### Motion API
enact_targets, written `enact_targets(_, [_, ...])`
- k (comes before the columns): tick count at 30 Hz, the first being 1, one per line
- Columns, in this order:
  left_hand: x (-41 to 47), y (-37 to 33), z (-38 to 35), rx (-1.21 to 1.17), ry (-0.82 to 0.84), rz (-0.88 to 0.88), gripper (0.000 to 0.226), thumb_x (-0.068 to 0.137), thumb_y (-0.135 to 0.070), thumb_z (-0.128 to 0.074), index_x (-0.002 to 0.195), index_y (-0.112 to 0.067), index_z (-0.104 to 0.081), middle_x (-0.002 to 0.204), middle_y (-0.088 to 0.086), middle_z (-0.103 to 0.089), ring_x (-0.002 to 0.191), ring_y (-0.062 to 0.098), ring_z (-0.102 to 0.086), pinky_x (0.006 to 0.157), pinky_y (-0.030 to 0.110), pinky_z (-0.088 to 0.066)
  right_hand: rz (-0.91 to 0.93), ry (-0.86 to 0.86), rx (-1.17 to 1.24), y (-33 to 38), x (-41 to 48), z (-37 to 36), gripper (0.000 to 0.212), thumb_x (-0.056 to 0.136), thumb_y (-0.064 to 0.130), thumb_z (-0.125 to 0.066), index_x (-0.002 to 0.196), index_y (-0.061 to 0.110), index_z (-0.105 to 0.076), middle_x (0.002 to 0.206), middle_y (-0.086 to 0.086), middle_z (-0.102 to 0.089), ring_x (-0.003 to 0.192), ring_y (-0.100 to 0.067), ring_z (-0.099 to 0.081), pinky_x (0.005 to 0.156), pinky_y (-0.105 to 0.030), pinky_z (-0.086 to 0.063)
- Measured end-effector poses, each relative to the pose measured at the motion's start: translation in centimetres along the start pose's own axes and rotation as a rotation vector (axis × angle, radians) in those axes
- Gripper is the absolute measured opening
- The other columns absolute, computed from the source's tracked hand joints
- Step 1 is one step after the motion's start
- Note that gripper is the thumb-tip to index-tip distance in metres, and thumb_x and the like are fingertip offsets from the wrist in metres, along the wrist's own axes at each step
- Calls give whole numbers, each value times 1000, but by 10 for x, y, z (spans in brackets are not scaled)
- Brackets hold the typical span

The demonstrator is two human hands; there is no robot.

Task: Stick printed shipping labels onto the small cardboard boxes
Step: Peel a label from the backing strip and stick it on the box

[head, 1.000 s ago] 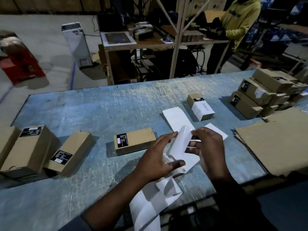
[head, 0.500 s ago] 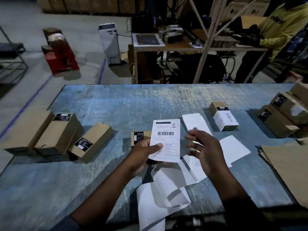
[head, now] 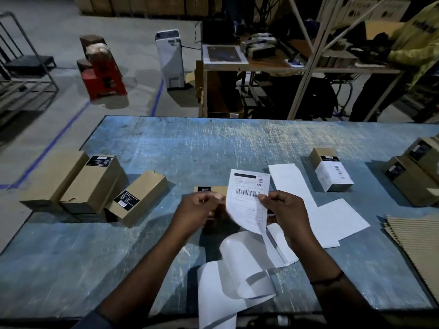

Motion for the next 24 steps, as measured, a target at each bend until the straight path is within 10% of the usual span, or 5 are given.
enact_targets(4, [18, -6, 31, 307, -242, -208, 5, 90, -23, -74, 89, -27, -77, 87, -12, -77, 79, 1, -71, 73, 25, -56, -46, 25, -92, -7, 23, -6, 14, 88, 17, -78, 80, 6, -75, 78, -9, -78, 62, -19, -67, 53, -30, -49])
enact_targets(24, [51, 7, 29, 548, -240, -258, 15, 77, -24, -84, 84, -31, -74, 83, -19, -75, 73, -3, -67, 69, 23, -55, -78, 61, -304, -13, 69, -47, 21, 79, 17, -85, 70, 6, -69, 59, -7, -66, 41, -11, -50, 38, -15, -32])
Point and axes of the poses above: each hand's wrist, its own x-axis towards the middle knuckle, its own z-axis out of the back of the hand, y = z × x, the point moved 6 cm from there along x, towards the middle knuckle
